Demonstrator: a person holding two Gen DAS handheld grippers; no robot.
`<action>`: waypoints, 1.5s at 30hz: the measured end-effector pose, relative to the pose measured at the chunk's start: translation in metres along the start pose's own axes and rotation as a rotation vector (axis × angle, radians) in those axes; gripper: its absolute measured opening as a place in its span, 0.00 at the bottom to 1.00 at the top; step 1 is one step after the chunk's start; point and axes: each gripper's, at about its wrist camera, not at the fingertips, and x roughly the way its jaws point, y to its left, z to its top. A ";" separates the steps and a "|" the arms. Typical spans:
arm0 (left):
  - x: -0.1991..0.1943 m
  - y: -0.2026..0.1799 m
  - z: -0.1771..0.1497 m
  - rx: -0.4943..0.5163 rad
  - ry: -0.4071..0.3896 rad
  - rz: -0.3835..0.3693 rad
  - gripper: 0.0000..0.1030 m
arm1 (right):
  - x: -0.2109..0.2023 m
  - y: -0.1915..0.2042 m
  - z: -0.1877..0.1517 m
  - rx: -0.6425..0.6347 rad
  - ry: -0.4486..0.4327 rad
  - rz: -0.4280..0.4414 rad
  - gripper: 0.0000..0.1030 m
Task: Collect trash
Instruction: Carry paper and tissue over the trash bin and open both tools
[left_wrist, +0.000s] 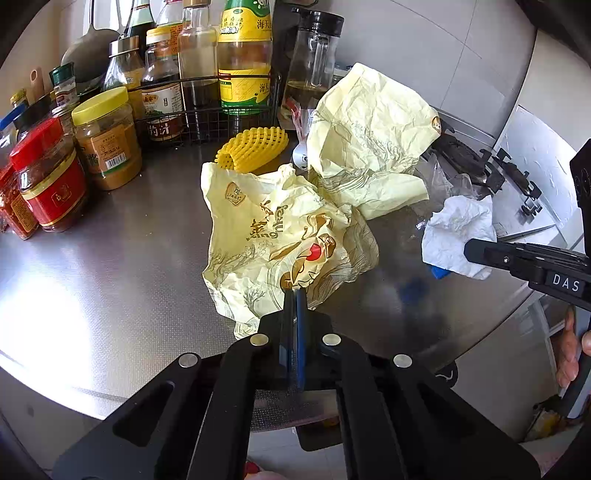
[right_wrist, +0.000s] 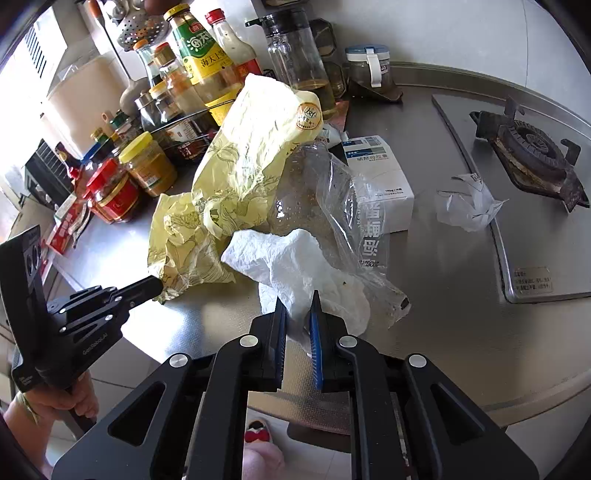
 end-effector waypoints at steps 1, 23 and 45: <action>-0.001 -0.001 -0.001 -0.002 -0.002 0.000 0.00 | -0.002 -0.001 0.000 0.003 0.000 0.005 0.13; -0.075 -0.044 -0.007 0.031 -0.100 -0.029 0.00 | -0.065 0.005 -0.028 0.007 -0.073 0.051 0.09; -0.118 -0.107 -0.109 0.028 0.046 -0.077 0.00 | -0.082 -0.019 -0.127 -0.015 0.122 0.062 0.09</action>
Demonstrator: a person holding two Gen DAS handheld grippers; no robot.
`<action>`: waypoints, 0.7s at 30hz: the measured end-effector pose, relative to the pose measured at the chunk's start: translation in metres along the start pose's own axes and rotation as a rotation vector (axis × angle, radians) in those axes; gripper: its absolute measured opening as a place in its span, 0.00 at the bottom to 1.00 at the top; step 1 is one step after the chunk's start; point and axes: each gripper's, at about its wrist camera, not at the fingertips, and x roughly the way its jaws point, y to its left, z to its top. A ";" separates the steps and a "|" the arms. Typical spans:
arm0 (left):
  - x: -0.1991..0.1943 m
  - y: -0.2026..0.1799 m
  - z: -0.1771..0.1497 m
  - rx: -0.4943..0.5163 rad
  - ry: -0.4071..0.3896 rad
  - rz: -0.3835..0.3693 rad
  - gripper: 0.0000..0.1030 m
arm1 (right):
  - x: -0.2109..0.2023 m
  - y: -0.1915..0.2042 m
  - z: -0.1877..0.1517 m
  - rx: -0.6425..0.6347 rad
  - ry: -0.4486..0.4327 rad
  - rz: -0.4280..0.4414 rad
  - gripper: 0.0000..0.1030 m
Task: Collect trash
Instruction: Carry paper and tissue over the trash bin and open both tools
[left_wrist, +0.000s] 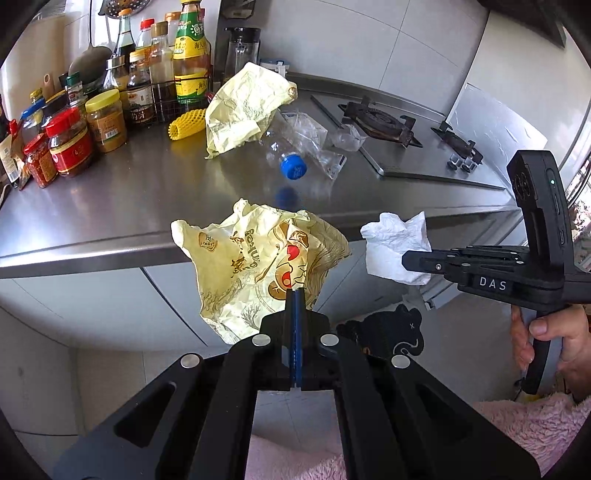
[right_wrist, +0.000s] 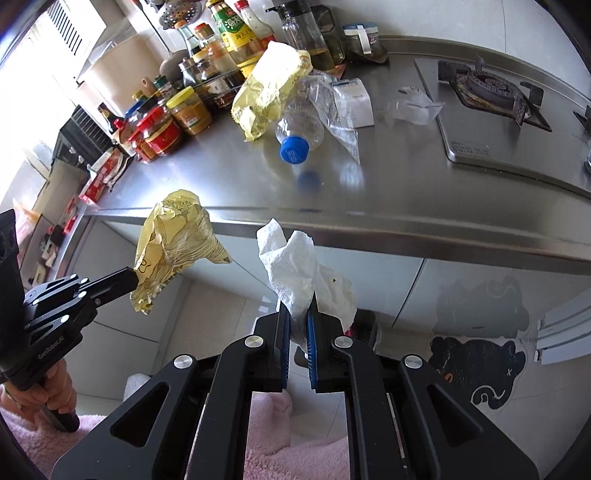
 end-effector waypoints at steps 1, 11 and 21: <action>0.004 -0.001 -0.005 -0.003 0.015 -0.004 0.00 | 0.005 -0.002 -0.004 0.002 0.017 -0.002 0.09; 0.083 0.009 -0.050 -0.036 0.194 -0.005 0.00 | 0.081 -0.029 -0.036 0.059 0.151 -0.069 0.09; 0.186 0.036 -0.095 -0.131 0.330 -0.051 0.00 | 0.178 -0.065 -0.059 0.153 0.227 -0.114 0.09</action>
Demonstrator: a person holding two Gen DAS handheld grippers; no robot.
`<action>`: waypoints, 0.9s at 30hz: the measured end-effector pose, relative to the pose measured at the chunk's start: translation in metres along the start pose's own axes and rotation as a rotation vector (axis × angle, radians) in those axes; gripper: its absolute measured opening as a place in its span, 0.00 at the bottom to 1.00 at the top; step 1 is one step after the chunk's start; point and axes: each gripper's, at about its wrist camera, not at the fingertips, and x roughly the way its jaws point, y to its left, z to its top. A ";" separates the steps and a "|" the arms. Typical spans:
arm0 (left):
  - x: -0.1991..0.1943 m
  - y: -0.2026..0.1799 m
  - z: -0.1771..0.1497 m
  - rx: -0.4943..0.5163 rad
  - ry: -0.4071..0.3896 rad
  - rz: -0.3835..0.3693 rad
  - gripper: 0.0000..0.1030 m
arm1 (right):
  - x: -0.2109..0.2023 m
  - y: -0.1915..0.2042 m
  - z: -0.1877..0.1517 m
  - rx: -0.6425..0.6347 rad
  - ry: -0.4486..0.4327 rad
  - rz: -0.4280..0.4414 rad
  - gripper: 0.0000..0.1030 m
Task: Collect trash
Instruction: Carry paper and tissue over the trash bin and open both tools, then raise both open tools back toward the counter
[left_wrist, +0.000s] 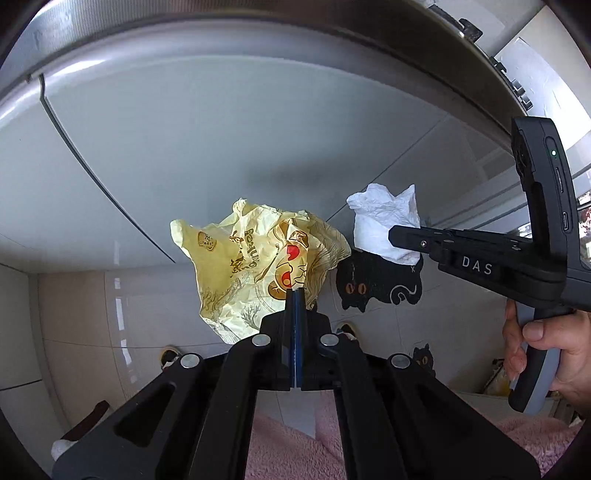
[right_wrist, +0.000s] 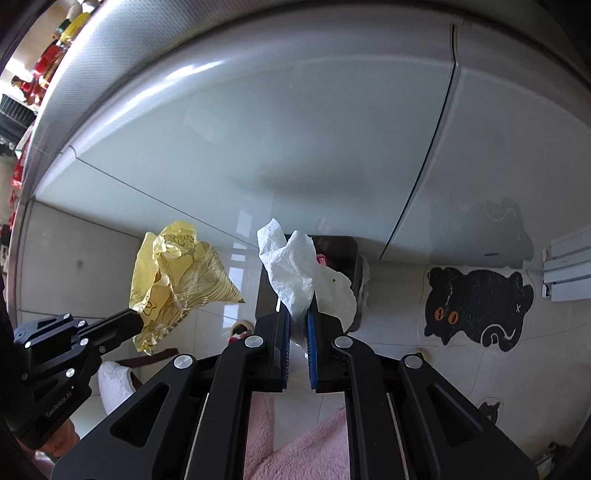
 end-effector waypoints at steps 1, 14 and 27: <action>0.012 0.003 -0.002 -0.008 0.016 -0.004 0.00 | 0.011 -0.004 0.000 0.017 0.006 -0.006 0.09; 0.111 0.020 -0.015 -0.049 0.121 -0.013 0.00 | 0.107 -0.021 0.005 0.265 0.089 0.070 0.10; 0.119 0.024 -0.005 -0.083 0.146 -0.014 0.19 | 0.109 -0.022 0.019 0.354 0.057 0.083 0.59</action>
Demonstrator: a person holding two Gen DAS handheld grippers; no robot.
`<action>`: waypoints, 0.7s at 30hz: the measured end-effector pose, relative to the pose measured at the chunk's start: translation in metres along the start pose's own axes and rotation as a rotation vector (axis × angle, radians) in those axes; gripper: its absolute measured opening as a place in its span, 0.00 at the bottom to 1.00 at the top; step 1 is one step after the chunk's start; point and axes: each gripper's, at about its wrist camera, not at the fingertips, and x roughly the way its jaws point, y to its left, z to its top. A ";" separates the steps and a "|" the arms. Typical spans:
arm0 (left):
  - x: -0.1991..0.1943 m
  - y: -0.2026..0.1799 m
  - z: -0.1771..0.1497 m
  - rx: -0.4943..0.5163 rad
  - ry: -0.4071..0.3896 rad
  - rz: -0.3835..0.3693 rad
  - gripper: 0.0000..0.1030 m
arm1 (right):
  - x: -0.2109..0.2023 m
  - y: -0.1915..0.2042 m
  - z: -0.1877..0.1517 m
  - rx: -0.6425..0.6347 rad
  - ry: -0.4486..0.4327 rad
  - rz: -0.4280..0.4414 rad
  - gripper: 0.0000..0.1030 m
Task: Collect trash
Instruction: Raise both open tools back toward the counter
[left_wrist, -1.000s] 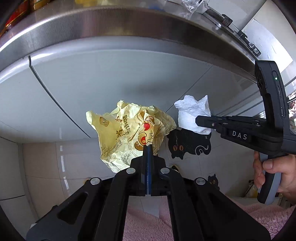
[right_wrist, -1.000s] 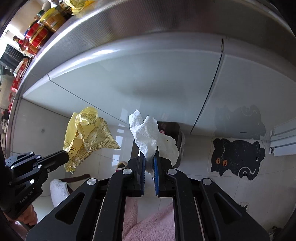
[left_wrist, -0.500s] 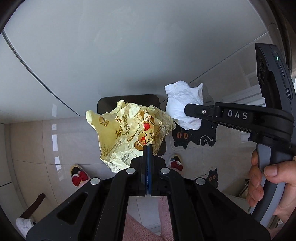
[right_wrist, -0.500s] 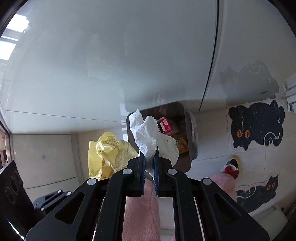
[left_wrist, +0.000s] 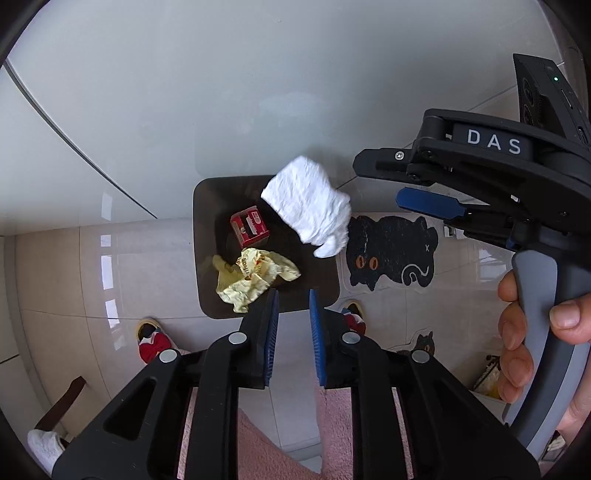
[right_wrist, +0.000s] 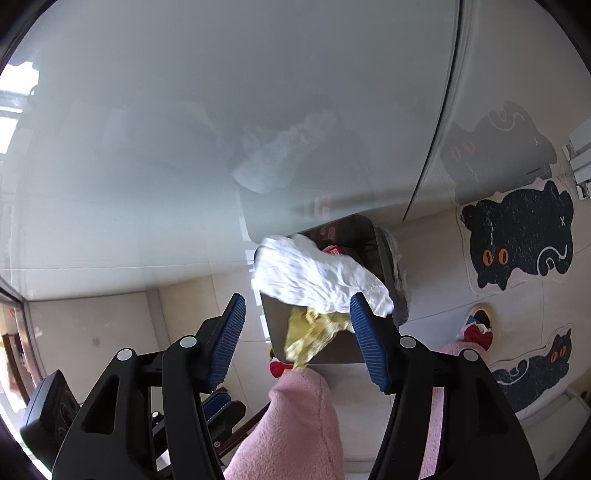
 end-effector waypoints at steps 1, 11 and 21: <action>-0.001 -0.002 0.001 -0.002 -0.004 0.002 0.24 | -0.002 0.001 0.001 0.002 0.001 0.001 0.59; -0.065 -0.011 0.004 0.010 -0.118 0.019 0.77 | -0.071 0.004 -0.005 -0.031 -0.060 0.021 0.83; -0.193 -0.034 0.017 0.067 -0.340 0.030 0.88 | -0.217 0.020 -0.027 -0.234 -0.284 0.020 0.97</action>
